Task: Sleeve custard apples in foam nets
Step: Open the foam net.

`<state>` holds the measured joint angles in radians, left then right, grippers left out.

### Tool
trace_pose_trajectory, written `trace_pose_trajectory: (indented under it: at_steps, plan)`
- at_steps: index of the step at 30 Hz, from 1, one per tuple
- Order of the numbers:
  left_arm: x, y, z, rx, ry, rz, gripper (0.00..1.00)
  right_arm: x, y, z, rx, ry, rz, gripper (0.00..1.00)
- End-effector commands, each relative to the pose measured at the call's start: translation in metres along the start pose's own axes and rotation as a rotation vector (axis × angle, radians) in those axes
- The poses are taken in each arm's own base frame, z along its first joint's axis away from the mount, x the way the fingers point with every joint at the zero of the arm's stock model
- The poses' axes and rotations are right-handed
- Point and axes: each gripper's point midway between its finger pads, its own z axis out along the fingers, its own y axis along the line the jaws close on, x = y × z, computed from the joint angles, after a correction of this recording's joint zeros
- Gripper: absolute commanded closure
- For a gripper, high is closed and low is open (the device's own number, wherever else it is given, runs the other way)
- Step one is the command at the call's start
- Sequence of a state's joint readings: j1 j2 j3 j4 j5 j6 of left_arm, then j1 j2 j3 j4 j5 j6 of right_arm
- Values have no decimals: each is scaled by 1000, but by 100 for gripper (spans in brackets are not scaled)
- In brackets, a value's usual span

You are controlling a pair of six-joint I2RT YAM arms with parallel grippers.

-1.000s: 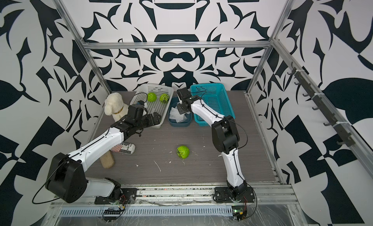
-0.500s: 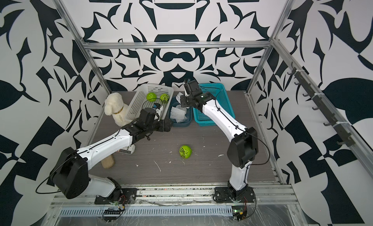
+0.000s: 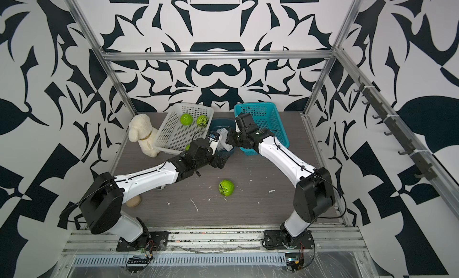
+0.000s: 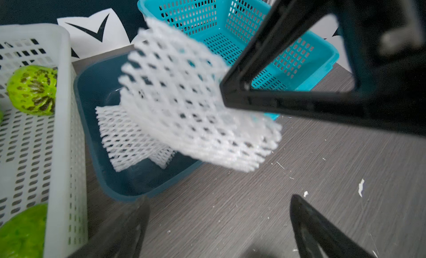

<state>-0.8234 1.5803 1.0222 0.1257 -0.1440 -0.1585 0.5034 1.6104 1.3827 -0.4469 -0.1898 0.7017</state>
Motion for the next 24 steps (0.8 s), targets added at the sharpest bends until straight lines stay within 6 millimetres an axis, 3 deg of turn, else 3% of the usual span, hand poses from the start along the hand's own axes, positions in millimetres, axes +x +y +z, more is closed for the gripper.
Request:
trace_pose_trajectory:
  at_steps: [1,5,8,13,24]
  plan:
    - [-18,-11,6,36,-50,32,4,-16,21,-19,-93,-68,37,100]
    - [-19,-8,13,13,-47,45,9,-14,20,-19,-97,-68,40,100]
    - [-19,-6,17,2,-42,60,22,-13,18,-19,-101,-62,44,100]
    - [-18,1,22,-41,-36,88,34,-12,18,-22,-110,-58,47,100]
    - [-25,7,23,-69,-62,118,83,-12,14,-21,-106,-50,39,100]
